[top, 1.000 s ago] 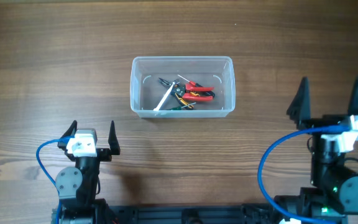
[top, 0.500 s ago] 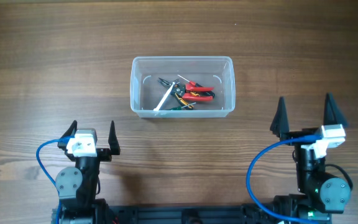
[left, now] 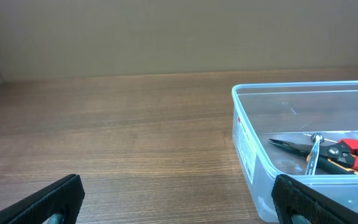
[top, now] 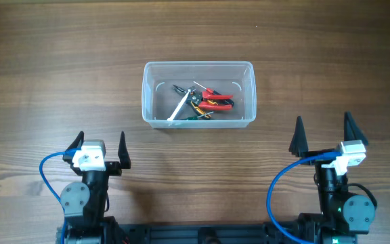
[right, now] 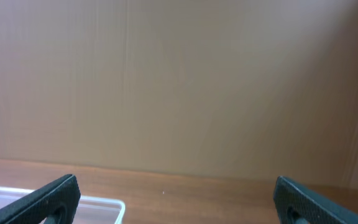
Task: Pack container
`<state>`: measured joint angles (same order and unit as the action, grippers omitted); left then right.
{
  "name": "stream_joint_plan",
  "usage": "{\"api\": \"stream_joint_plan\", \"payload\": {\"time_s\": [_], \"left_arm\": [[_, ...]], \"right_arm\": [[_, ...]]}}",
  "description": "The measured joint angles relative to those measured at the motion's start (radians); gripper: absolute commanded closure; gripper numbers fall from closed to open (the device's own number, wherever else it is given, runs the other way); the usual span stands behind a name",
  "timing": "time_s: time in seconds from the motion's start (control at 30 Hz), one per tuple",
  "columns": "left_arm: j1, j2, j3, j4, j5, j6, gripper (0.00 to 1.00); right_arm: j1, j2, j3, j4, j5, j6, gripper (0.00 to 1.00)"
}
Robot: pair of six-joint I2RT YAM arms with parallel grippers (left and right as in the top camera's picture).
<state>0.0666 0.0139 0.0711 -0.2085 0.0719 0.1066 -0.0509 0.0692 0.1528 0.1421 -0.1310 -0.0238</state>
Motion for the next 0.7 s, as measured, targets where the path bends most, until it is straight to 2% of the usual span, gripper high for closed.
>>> {"api": "stream_joint_plan", "payload": {"time_s": [0.7], "left_arm": [[0.000, 0.000, 0.000, 0.000, 0.000, 0.000, 0.00]], "right_arm": [[0.000, -0.052, -0.008, -0.191, 0.000, 0.000, 0.00]]}}
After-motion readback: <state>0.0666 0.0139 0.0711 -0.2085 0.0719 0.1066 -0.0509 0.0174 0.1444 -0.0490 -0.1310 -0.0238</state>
